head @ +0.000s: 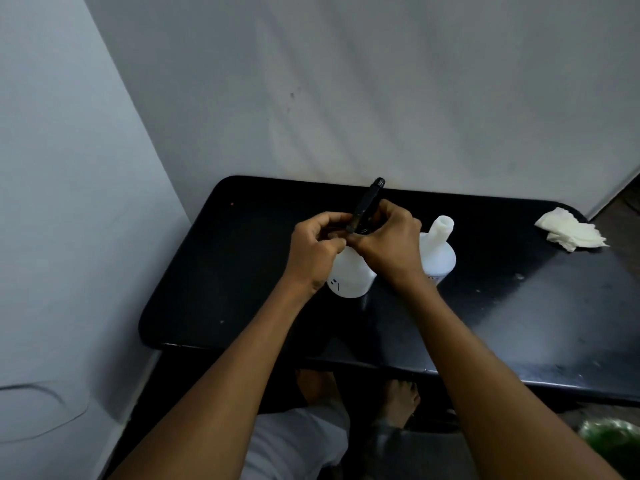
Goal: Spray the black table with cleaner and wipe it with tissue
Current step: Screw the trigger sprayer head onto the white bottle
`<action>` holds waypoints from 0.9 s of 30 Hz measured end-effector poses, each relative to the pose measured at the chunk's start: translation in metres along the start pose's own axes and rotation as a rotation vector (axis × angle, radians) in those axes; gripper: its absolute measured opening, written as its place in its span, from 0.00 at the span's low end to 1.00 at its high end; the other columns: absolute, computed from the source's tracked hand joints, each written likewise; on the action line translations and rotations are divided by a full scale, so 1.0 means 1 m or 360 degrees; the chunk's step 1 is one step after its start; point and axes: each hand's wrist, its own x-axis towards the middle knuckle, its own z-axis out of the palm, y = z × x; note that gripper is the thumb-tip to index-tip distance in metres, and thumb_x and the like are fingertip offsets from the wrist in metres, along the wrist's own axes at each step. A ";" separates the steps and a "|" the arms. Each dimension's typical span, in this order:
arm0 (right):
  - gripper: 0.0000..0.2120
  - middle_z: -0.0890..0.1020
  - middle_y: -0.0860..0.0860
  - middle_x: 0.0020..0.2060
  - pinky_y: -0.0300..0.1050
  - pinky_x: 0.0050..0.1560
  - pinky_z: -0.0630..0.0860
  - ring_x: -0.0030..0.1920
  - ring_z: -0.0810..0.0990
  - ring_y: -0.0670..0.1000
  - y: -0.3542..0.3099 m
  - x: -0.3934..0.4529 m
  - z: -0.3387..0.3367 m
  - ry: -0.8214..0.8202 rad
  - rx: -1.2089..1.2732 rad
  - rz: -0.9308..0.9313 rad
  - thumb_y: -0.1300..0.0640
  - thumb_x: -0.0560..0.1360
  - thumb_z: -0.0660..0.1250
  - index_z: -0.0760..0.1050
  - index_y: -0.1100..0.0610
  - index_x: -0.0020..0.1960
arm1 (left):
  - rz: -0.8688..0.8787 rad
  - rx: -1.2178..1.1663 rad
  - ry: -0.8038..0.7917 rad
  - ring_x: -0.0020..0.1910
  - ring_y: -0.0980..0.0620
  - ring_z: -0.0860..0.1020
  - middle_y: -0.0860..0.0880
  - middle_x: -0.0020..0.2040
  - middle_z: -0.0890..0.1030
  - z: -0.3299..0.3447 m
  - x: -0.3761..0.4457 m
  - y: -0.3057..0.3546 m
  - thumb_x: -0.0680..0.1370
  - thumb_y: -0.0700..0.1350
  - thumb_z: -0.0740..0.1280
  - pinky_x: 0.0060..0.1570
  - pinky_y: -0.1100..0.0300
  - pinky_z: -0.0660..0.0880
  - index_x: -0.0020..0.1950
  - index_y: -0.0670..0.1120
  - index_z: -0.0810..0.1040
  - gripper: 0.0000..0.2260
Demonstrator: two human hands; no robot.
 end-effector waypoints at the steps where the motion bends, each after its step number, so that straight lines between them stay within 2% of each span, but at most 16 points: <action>1: 0.16 0.83 0.52 0.33 0.47 0.35 0.78 0.34 0.81 0.54 0.001 -0.001 0.001 0.0027 -0.0011 -0.0007 0.53 0.64 0.84 0.80 0.59 0.42 | 0.0007 0.0027 0.0009 0.49 0.54 0.83 0.46 0.49 0.84 0.002 0.000 0.000 0.72 0.28 0.63 0.48 0.64 0.77 0.55 0.44 0.82 0.18; 3: 0.16 0.80 0.50 0.31 0.37 0.31 0.73 0.31 0.78 0.51 0.002 -0.002 0.004 0.0074 -0.0023 -0.0031 0.55 0.65 0.83 0.78 0.60 0.41 | 0.0034 0.0102 0.0014 0.52 0.53 0.82 0.46 0.52 0.83 0.003 0.000 -0.001 0.73 0.30 0.63 0.50 0.63 0.77 0.55 0.46 0.81 0.17; 6: 0.16 0.76 0.47 0.29 0.33 0.29 0.69 0.28 0.73 0.45 0.001 -0.005 0.005 0.0098 -0.0018 -0.0053 0.57 0.64 0.82 0.74 0.57 0.39 | 0.0048 0.0121 -0.0005 0.54 0.51 0.81 0.46 0.53 0.82 0.002 0.000 -0.001 0.74 0.31 0.63 0.52 0.62 0.77 0.56 0.46 0.82 0.16; 9: 0.13 0.80 0.52 0.31 0.37 0.31 0.71 0.31 0.77 0.53 0.005 -0.008 0.003 0.0052 -0.0003 -0.0113 0.61 0.66 0.79 0.75 0.60 0.41 | 0.0042 0.0076 0.0035 0.53 0.52 0.82 0.46 0.53 0.83 0.003 0.000 -0.002 0.75 0.34 0.67 0.50 0.63 0.78 0.56 0.44 0.82 0.12; 11: 0.10 0.80 0.55 0.32 0.40 0.32 0.72 0.33 0.79 0.57 0.008 -0.009 0.002 0.0010 -0.0021 -0.0122 0.63 0.68 0.76 0.74 0.62 0.41 | 0.0023 0.0115 0.0089 0.51 0.54 0.83 0.48 0.51 0.84 0.006 0.001 -0.004 0.75 0.39 0.71 0.50 0.62 0.79 0.56 0.43 0.83 0.10; 14: 0.08 0.80 0.59 0.34 0.53 0.38 0.77 0.36 0.79 0.60 0.012 -0.011 0.001 -0.0042 -0.0054 -0.0110 0.64 0.69 0.72 0.73 0.65 0.43 | 0.0034 0.0241 0.0199 0.49 0.57 0.83 0.50 0.50 0.85 0.013 0.002 -0.007 0.71 0.45 0.77 0.48 0.65 0.79 0.56 0.45 0.83 0.15; 15: 0.08 0.80 0.59 0.34 0.54 0.38 0.77 0.36 0.79 0.60 0.013 -0.011 0.002 -0.0039 -0.0055 -0.0123 0.64 0.69 0.72 0.73 0.65 0.42 | 0.0044 0.0261 0.0228 0.48 0.58 0.83 0.51 0.49 0.85 0.015 0.003 -0.008 0.70 0.46 0.77 0.47 0.65 0.79 0.55 0.45 0.83 0.15; 18: 0.06 0.79 0.55 0.32 0.46 0.33 0.74 0.33 0.78 0.56 0.014 -0.011 0.002 -0.0018 -0.0038 -0.0154 0.64 0.69 0.71 0.73 0.62 0.41 | 0.0115 0.0340 0.0305 0.48 0.58 0.81 0.52 0.49 0.82 0.018 0.004 -0.010 0.70 0.47 0.78 0.44 0.70 0.77 0.52 0.47 0.82 0.13; 21: 0.08 0.80 0.58 0.33 0.50 0.34 0.75 0.34 0.79 0.58 0.015 -0.011 0.001 -0.0025 -0.0040 -0.0105 0.63 0.68 0.73 0.74 0.64 0.41 | 0.0144 0.0379 0.0321 0.49 0.57 0.80 0.53 0.50 0.80 0.018 0.004 -0.011 0.70 0.45 0.77 0.45 0.68 0.78 0.53 0.48 0.82 0.13; 23: 0.10 0.79 0.59 0.33 0.49 0.34 0.74 0.35 0.79 0.60 0.015 -0.010 -0.001 -0.0051 -0.0046 -0.0067 0.62 0.68 0.74 0.73 0.64 0.40 | 0.0147 0.0341 0.0344 0.48 0.59 0.81 0.55 0.48 0.82 0.017 0.002 -0.010 0.69 0.43 0.78 0.45 0.68 0.78 0.53 0.51 0.81 0.14; 25: 0.10 0.81 0.58 0.35 0.50 0.37 0.78 0.37 0.81 0.59 0.014 -0.007 -0.006 -0.0148 -0.0059 -0.0010 0.62 0.68 0.74 0.74 0.63 0.42 | 0.0167 0.0303 0.0387 0.45 0.62 0.82 0.57 0.45 0.83 0.016 0.001 -0.009 0.67 0.42 0.79 0.42 0.68 0.78 0.50 0.55 0.79 0.15; 27: 0.09 0.84 0.57 0.39 0.54 0.45 0.83 0.43 0.85 0.57 0.012 -0.002 -0.016 -0.0321 0.0004 0.0090 0.63 0.69 0.75 0.77 0.62 0.47 | 0.0191 0.0345 0.0402 0.43 0.61 0.83 0.57 0.43 0.83 0.015 0.002 -0.010 0.67 0.44 0.79 0.42 0.66 0.79 0.47 0.55 0.80 0.14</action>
